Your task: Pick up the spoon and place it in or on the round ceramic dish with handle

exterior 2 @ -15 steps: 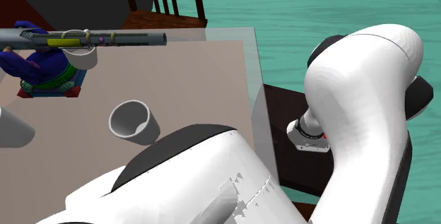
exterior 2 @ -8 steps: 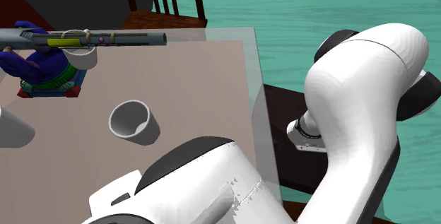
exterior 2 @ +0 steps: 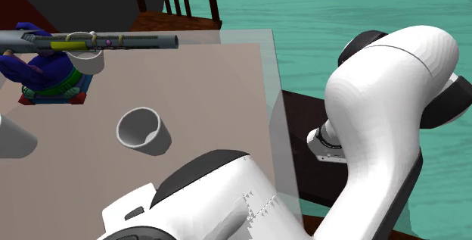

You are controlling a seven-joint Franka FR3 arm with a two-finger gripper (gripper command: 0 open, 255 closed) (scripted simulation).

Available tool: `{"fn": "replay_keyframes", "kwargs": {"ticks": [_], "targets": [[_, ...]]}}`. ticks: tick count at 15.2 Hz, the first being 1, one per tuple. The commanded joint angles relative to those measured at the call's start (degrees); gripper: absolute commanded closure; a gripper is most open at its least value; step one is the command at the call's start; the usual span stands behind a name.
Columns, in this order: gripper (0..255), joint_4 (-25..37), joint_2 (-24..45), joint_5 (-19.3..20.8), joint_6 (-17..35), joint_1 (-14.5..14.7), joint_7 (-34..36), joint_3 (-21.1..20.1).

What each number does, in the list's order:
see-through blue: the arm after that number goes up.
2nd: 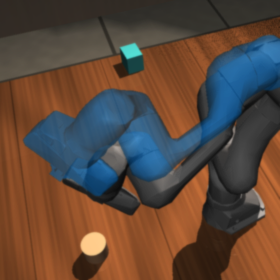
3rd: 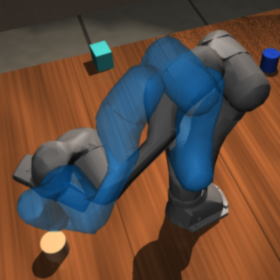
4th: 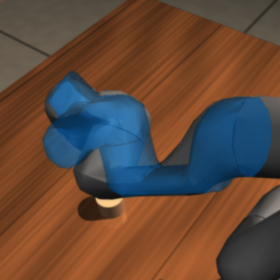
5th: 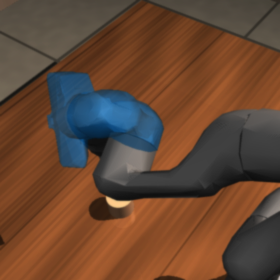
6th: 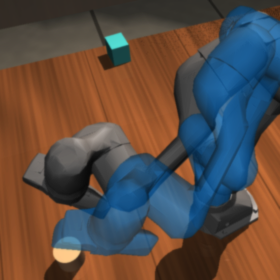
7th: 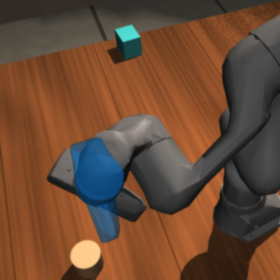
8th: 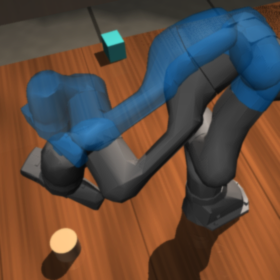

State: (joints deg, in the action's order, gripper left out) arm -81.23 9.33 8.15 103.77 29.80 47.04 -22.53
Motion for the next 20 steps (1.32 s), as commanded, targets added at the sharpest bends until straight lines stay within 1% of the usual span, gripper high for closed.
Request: {"fn": "replay_keyframes", "kwargs": {"ticks": [1,2,3,8,12,20], "targets": [[255,-0.02,-0.01,0.00,0.02,0.00,0.00,0.00],[255,-0.01,0.00,0.00,0.01,0.00,0.00,0.00],[0,-0.01,0.00,0.00,0.01,0.00,0.00,0.00],[0,-0.01,0.00,0.00,0.01,0.00,0.00,0.00],[0,7.79,0.37,0.24,-7.47,0.67,-0.11,-0.33],[0,7.78,0.36,0.24,-7.45,0.67,-0.12,-0.33]]}}
